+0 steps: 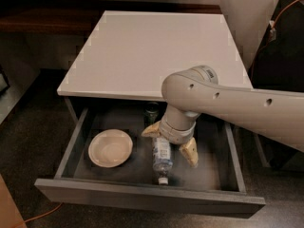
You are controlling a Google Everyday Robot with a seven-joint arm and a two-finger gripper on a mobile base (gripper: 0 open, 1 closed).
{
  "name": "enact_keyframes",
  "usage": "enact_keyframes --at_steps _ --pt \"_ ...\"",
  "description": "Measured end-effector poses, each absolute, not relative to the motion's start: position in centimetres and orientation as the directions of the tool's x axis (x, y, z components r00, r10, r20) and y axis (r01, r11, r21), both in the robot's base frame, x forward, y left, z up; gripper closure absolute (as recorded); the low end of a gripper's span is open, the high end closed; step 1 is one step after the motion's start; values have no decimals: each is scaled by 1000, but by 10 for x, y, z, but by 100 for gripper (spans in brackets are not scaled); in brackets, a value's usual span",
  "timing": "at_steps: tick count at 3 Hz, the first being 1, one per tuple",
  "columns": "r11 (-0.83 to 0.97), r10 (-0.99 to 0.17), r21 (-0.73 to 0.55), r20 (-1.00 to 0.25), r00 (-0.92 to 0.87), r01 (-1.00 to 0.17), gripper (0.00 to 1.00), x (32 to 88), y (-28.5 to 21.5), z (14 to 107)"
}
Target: Pick blue plastic bottle from top drawer and place on counter
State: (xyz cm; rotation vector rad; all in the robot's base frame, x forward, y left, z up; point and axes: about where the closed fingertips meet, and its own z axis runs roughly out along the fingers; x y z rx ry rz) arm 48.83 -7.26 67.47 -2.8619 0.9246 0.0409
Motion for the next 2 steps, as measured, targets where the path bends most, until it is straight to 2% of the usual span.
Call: enact_keyframes --at_steps 1,2 --pt "-858 -504 -95 -31 863 -505 0 500 -69 655" --pt "-876 -478 -73 -11 878 -477 0 512 -71 637"
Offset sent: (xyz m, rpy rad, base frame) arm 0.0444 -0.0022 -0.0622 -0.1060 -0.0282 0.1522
